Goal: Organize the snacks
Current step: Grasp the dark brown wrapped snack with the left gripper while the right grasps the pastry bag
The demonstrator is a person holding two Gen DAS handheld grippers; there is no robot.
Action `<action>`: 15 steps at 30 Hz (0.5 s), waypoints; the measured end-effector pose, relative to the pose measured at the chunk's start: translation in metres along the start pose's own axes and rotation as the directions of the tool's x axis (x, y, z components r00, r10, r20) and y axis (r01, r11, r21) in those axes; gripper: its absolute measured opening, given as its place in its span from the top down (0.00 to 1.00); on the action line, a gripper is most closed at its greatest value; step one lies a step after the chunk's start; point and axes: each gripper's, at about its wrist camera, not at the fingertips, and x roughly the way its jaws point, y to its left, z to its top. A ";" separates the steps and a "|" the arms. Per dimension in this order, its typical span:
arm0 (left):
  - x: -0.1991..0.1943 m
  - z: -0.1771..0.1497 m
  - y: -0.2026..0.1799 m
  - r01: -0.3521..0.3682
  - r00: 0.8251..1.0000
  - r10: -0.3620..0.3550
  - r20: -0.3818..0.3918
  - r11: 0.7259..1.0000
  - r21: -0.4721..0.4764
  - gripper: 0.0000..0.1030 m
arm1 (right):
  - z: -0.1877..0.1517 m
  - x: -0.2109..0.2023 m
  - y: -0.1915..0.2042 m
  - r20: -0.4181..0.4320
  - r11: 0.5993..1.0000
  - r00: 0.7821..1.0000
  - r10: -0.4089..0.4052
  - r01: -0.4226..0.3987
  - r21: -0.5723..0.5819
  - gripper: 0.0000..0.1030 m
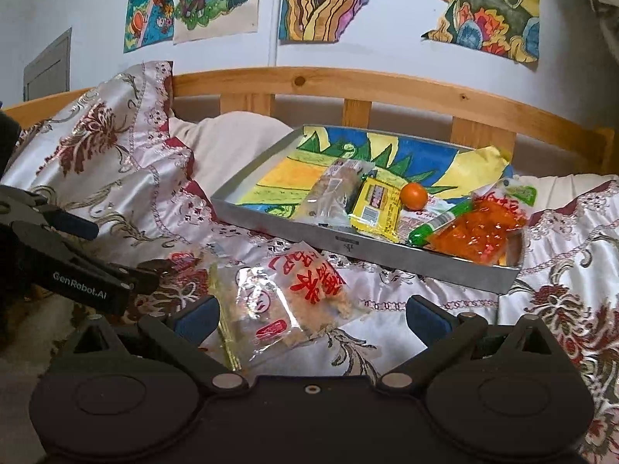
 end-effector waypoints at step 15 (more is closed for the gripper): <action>0.030 0.011 0.003 0.006 0.998 -0.003 -0.056 0.999 0.053 0.00 | 0.001 0.040 0.012 -0.066 0.993 0.995 0.068 -0.074 -0.093 0.01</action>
